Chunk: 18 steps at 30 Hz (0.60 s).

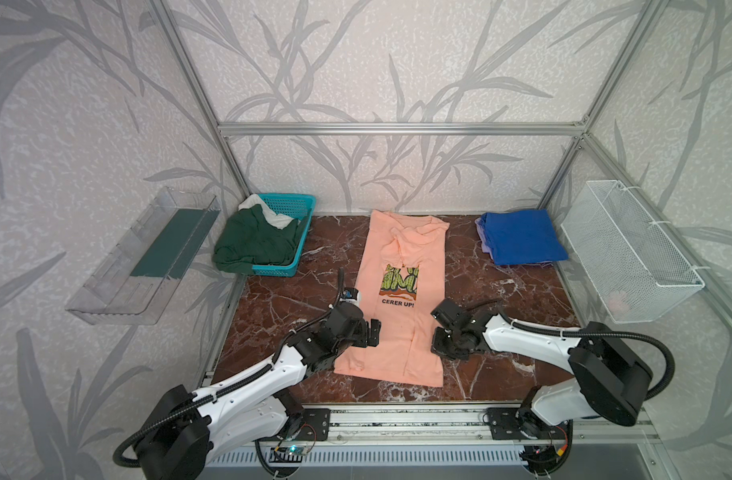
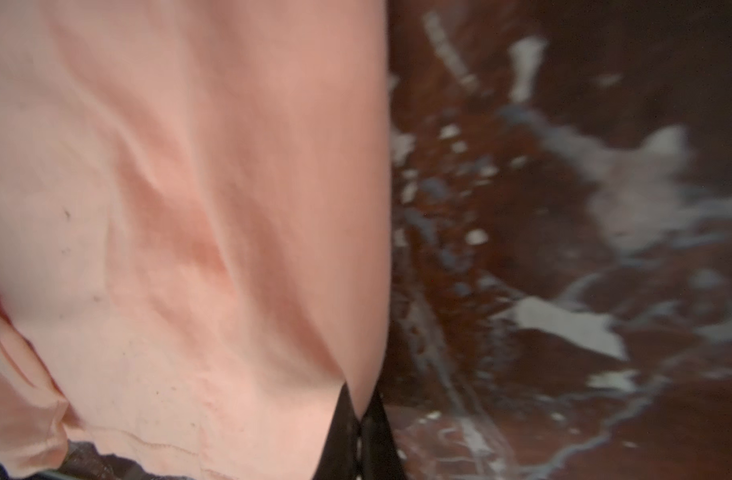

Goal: Fold and stack the t-shirts
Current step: 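Move both grippers to the shirt's near hem corners and grasp them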

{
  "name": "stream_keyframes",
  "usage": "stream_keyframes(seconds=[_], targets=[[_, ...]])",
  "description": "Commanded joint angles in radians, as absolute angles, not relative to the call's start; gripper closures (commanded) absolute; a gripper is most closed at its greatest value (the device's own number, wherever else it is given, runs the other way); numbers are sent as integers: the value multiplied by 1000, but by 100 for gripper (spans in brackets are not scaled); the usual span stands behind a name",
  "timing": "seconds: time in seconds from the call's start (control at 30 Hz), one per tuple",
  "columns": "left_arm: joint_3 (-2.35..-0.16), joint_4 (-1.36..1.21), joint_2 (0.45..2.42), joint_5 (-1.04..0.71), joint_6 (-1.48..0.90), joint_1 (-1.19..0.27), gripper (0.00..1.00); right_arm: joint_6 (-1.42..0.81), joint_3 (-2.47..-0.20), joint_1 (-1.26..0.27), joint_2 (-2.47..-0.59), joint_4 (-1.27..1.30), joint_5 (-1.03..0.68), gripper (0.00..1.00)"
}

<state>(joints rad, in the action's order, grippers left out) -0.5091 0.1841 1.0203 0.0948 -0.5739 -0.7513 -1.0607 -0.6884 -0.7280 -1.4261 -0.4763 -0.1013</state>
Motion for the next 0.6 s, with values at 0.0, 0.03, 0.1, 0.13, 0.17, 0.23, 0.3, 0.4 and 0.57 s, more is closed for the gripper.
stream_keyframes(seconds=[0.0,0.03,0.1,0.13,0.17,0.23,0.3,0.4,0.57], targets=[[-533,175,1011,66,-561,-747,1,-970,-650,-635,-1354,-609,-70,100],[-532,177,1012,64,-561,-747,1,-949,-643,-605,-1340,-617,-75,100],[-535,187,1018,58,-561,-747,1,-899,-638,-550,-1312,-635,-92,100],[-537,194,1023,55,-562,-747,1,-882,-644,-534,-1302,-652,-92,97],[-537,201,1025,49,-561,-747,1,-861,-655,-521,-1289,-674,-93,87],[-534,211,1028,35,-569,-749,1,-826,-672,-507,-1257,-716,-98,67],[-526,225,1025,18,-579,-751,2,-795,-686,-497,-1217,-764,-114,56],[-509,258,1020,-5,-595,-764,5,-771,-695,-495,-1145,-847,-118,53],[-479,341,1016,-53,-619,-784,10,-767,-620,-495,-1026,-865,-179,50]])
